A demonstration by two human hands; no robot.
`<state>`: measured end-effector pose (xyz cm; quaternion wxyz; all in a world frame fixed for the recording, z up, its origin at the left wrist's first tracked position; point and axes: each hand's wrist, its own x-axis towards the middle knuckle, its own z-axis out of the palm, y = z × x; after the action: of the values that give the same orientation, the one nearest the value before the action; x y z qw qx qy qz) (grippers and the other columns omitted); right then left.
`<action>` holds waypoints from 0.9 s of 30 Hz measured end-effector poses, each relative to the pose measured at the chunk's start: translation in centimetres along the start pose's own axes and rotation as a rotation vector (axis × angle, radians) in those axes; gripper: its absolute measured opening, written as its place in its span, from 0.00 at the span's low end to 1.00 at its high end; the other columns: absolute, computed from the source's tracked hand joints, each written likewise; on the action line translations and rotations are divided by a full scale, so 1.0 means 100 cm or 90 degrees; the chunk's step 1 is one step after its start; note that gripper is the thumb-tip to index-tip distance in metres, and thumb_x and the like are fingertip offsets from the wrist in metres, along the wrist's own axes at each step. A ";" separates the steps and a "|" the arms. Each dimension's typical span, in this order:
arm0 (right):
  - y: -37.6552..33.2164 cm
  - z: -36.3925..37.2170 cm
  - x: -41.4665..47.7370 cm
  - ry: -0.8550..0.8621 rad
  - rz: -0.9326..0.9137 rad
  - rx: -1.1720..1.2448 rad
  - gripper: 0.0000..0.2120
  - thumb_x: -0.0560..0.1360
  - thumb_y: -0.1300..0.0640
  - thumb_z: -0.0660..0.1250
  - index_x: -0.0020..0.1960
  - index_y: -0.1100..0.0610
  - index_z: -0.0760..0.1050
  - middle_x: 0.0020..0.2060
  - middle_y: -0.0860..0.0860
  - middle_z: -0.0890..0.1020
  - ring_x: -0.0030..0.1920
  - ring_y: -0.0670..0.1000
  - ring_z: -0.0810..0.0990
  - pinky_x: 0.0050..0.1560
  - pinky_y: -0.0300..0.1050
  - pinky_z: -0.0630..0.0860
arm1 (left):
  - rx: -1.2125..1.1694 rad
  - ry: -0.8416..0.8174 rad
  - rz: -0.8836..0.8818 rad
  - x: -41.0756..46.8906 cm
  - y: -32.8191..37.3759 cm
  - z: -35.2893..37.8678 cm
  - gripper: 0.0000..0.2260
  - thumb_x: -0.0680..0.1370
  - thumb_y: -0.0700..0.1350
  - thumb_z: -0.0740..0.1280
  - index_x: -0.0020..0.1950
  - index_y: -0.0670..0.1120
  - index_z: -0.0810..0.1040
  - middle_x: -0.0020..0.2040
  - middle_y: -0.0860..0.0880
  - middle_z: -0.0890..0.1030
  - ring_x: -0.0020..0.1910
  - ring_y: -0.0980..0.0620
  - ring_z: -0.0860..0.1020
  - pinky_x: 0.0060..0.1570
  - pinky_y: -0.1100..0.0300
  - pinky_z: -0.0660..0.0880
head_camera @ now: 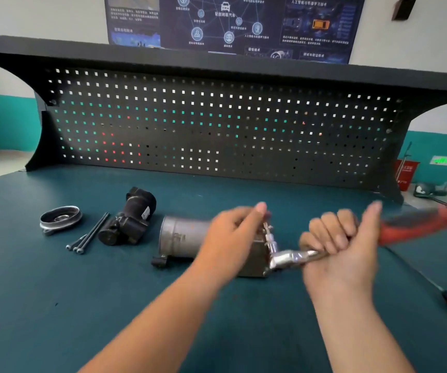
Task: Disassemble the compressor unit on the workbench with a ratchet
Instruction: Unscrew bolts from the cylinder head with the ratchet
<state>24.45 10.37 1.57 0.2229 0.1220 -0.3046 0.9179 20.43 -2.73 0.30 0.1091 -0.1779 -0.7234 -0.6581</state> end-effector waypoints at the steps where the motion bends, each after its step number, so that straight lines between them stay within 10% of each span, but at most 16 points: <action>1: -0.001 0.010 0.012 0.004 0.018 -0.028 0.22 0.65 0.36 0.61 0.25 0.51 0.59 0.19 0.45 0.57 0.20 0.43 0.55 0.19 0.36 0.56 | 0.180 0.085 0.092 0.013 -0.004 -0.012 0.17 0.74 0.58 0.63 0.49 0.46 0.82 0.45 0.52 0.82 0.49 0.55 0.79 0.51 0.59 0.73; 4: 0.009 0.025 0.024 -0.052 0.049 -0.107 0.25 0.61 0.30 0.56 0.24 0.51 0.59 0.19 0.44 0.57 0.22 0.44 0.54 0.21 0.38 0.52 | 0.425 0.039 0.257 0.033 -0.035 -0.042 0.22 0.71 0.57 0.62 0.59 0.47 0.79 0.58 0.48 0.77 0.63 0.49 0.71 0.64 0.60 0.61; 7: 0.022 0.014 0.021 -0.134 0.100 -0.087 0.28 0.58 0.25 0.53 0.23 0.51 0.59 0.19 0.44 0.57 0.21 0.44 0.53 0.20 0.38 0.52 | 0.583 -0.206 0.172 0.036 -0.061 -0.046 0.29 0.68 0.59 0.71 0.68 0.56 0.71 0.72 0.49 0.66 0.74 0.52 0.58 0.73 0.45 0.43; 9: 0.028 0.009 0.015 -0.176 0.135 -0.062 0.29 0.56 0.24 0.54 0.23 0.51 0.59 0.18 0.44 0.57 0.20 0.44 0.53 0.19 0.37 0.54 | 0.646 -0.176 0.154 0.039 -0.069 -0.041 0.30 0.68 0.59 0.70 0.69 0.59 0.69 0.73 0.50 0.65 0.73 0.54 0.59 0.71 0.44 0.37; 13: 0.037 0.003 0.011 -0.220 0.158 -0.081 0.29 0.55 0.24 0.55 0.23 0.51 0.60 0.17 0.44 0.57 0.20 0.44 0.52 0.21 0.35 0.52 | 0.817 -0.080 0.089 0.043 -0.076 -0.034 0.40 0.68 0.68 0.63 0.76 0.57 0.54 0.73 0.48 0.64 0.74 0.47 0.58 0.71 0.41 0.40; 27: 0.040 -0.007 0.015 -0.203 0.167 -0.077 0.28 0.61 0.26 0.50 0.24 0.51 0.57 0.17 0.44 0.56 0.19 0.43 0.52 0.20 0.35 0.50 | 0.811 -0.023 0.078 0.038 -0.069 -0.034 0.41 0.58 0.73 0.55 0.69 0.59 0.69 0.57 0.52 0.75 0.58 0.47 0.69 0.57 0.52 0.61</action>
<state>21.18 8.46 -0.43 0.0574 0.2116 -0.4036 0.8883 13.95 -6.12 -4.15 0.2185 -0.1303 -0.9630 -0.0890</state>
